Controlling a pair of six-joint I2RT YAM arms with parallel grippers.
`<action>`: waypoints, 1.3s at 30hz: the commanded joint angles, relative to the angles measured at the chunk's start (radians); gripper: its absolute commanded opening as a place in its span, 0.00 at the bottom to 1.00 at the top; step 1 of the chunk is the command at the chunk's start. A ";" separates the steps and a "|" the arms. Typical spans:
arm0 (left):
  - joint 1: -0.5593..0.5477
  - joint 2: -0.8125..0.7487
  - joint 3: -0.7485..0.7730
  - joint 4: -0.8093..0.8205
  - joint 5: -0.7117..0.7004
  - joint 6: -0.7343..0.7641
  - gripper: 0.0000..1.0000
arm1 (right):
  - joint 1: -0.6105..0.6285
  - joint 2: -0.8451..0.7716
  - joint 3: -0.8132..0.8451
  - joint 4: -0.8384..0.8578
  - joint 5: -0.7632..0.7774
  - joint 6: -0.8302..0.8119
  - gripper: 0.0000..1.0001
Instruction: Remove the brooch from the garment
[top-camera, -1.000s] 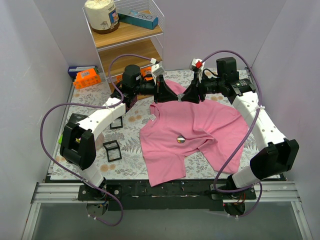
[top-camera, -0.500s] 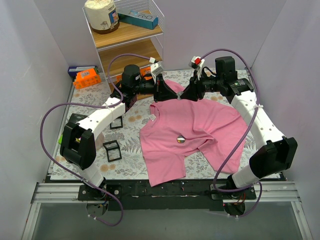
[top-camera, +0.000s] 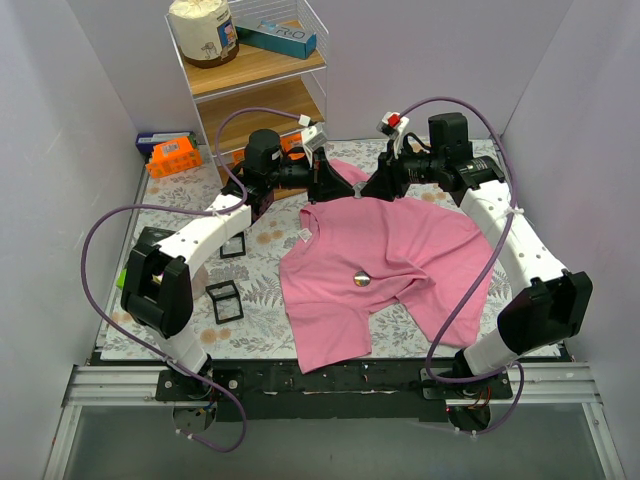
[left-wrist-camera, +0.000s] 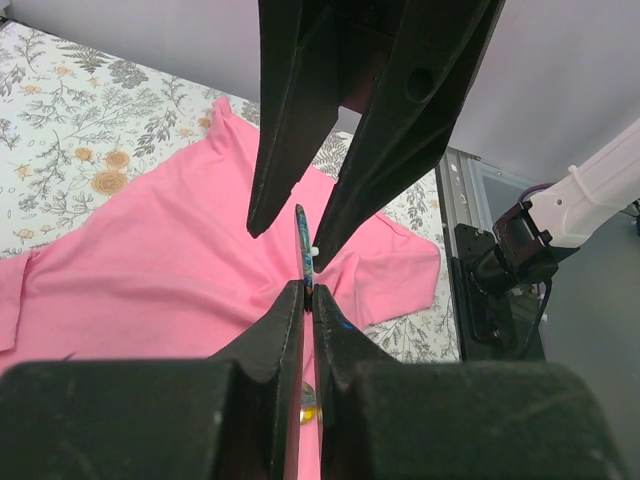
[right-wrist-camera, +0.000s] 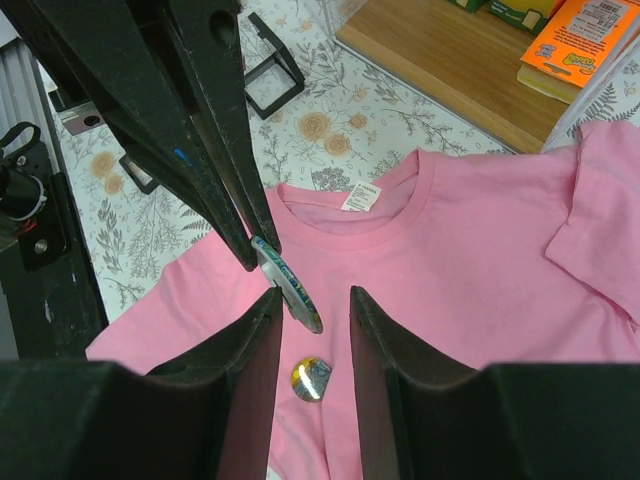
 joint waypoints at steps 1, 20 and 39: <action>-0.010 -0.016 0.006 0.012 0.078 -0.009 0.00 | -0.005 0.019 0.032 0.077 0.094 0.007 0.39; -0.007 -0.016 0.006 0.009 0.077 -0.010 0.00 | -0.008 0.027 0.067 0.138 0.192 0.132 0.39; -0.008 -0.017 0.002 -0.002 0.049 0.002 0.00 | -0.023 -0.018 0.007 0.181 0.096 0.130 0.41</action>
